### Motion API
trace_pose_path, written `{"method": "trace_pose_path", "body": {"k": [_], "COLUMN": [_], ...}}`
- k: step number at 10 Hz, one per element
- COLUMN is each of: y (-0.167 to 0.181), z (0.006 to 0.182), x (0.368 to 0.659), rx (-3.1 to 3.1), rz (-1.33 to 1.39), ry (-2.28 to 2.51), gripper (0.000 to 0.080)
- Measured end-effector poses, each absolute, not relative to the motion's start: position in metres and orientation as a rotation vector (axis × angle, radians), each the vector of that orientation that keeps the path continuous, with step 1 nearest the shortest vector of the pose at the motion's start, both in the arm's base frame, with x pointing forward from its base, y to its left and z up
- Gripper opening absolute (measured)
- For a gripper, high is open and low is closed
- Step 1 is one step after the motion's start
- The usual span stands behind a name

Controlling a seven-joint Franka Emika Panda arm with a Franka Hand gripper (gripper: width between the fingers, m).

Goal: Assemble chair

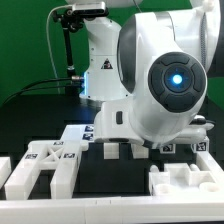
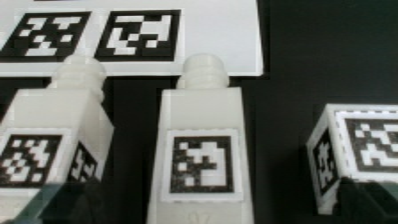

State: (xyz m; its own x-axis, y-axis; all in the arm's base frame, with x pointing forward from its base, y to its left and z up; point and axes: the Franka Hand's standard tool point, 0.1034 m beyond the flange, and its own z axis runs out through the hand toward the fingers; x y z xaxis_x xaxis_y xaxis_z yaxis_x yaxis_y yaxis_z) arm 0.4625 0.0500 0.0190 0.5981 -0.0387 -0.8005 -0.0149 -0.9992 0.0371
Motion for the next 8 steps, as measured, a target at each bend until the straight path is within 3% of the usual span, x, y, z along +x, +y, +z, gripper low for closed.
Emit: {"method": "trace_pose_path", "body": {"k": [5, 6, 7, 8], "y": [0.0519, 0.0519, 0.052, 0.052], "z": [0.0165, 0.0165, 0.0166, 0.0166], "x": [0.4612, 0.4612, 0.4612, 0.4612], "rx": [2.782, 2.782, 2.782, 2.781], "rz": [-1.399, -1.399, -1.399, -1.399], "ry": [-0.037, -0.037, -0.037, -0.036], "gripper": [0.0626, 0.0451, 0.0451, 0.0285]}}
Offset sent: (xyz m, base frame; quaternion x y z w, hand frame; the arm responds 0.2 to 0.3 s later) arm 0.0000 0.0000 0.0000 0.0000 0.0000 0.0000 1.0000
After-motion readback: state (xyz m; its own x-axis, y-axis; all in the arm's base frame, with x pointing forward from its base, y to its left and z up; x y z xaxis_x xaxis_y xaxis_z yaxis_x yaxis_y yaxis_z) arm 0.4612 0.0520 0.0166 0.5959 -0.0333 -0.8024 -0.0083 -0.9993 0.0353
